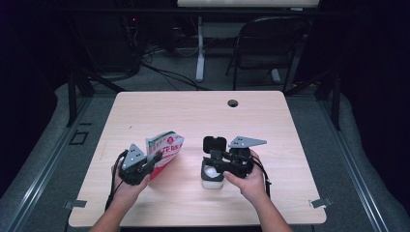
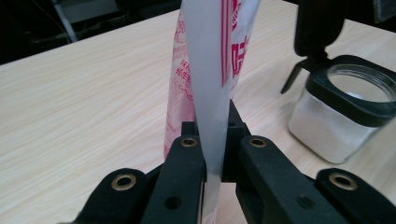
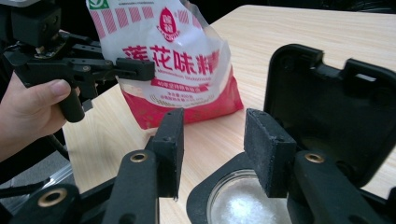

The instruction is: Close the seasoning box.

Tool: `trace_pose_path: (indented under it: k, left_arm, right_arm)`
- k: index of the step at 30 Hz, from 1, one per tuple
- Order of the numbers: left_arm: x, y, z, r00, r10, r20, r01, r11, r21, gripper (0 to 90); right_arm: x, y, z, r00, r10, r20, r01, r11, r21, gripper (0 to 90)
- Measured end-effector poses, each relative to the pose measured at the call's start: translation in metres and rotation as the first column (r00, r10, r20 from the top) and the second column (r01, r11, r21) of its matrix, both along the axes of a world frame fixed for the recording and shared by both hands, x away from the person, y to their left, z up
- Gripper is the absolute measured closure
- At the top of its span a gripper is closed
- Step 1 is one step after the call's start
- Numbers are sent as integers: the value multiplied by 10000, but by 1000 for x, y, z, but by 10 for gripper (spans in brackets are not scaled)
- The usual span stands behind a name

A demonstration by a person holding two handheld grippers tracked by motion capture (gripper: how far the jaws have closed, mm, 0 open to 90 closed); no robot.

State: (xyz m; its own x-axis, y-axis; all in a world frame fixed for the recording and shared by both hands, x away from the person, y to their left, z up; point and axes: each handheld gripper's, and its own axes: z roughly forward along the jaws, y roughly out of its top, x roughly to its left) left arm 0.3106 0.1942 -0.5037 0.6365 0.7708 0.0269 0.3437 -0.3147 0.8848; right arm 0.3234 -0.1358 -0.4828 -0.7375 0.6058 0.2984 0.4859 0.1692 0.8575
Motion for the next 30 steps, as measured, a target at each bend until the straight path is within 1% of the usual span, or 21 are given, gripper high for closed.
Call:
trace_pose_path:
  k: [4,7,8,9,10,13,14,15,16,17,19,20,21,22,23,24,25,27,28,29,30]
  left_arm:
    - [5,7,3,9998,215,42,-215,9998,-8,898]
    - [8,14,6,9990,440,108,-441,9990,75,898]
    - [10,20,9,9978,646,152,-647,9979,58,898]
    - [10,20,9,9978,646,152,-647,9979,58,898]
    - [13,26,12,9959,859,271,-861,9963,78,898]
    - [15,33,16,9932,1108,360,-1114,9937,147,898]
    - [17,41,18,9897,1383,369,-1392,9900,240,898]
    - [17,41,18,9897,1383,369,-1392,9900,240,899]
    - [19,47,19,9863,1599,401,-1609,9867,230,899]
    - [19,47,19,9863,1599,401,-1609,9867,230,898]
    - [20,55,20,9816,1860,433,-1873,9819,268,898]
    - [22,61,20,9766,2102,455,-2119,9767,350,898]
    - [22,61,20,9766,2102,455,-2119,9767,350,898]
    - [23,66,19,9717,2320,455,-2340,9710,480,898]
    - [23,66,19,9717,2320,455,-2340,9710,480,898]
    - [24,73,17,9653,2574,444,-2598,9638,606,899]
    - [24,73,17,9653,2574,444,-2598,9638,606,898]
    - [26,78,15,9616,2717,396,-2737,9600,597,898]
    - [27,84,14,9558,2918,368,-2934,9545,533,899]
    - [27,84,14,9558,2918,368,-2934,9545,533,899]
    - [27,89,13,9507,3079,371,-3095,9494,529,899]
  right_arm:
    - [1,-1,0,10000,-83,-9,83,9999,88,581]
    - [1,-2,-1,9999,43,-123,-42,9999,105,620]
    - [1,-2,-1,9999,76,-148,-74,9999,105,620]
    - [1,-2,-1,9999,76,-148,-74,9999,105,620]
    - [1,-2,-1,9999,88,-140,-87,9999,72,620]
    - [2,-3,-1,9999,23,-118,-21,9999,106,619]
    - [2,-4,-1,10000,-32,-94,33,9999,140,613]
    - [2,-4,-1,10000,-32,-94,33,9999,140,613]
    - [2,-4,-1,9999,-79,-75,80,9999,125,611]
    - [2,-4,-1,9999,-79,-75,80,9999,125,611]
    - [2,-4,-1,9999,-118,-27,118,9999,52,609]
    - [2,-3,-1,9999,-104,-17,105,9999,78,608]
    - [2,-3,-1,9999,-104,-17,105,9999,78,608]
    - [2,-3,-1,10000,-82,-17,82,10000,54,608]
    - [2,-3,-1,10000,-82,-17,82,10000,54,608]
    - [2,-3,-2,9999,-102,-37,102,9999,59,608]
    - [2,-3,-2,9999,-102,-37,102,9999,59,608]
    - [2,-2,-2,9999,-110,-61,110,9999,123,608]
    - [2,-2,-2,9999,-115,-63,116,9998,142,608]
    - [2,-2,-2,9999,-115,-63,116,9998,142,608]
    - [2,-3,-2,9999,-128,-78,129,9998,136,608]
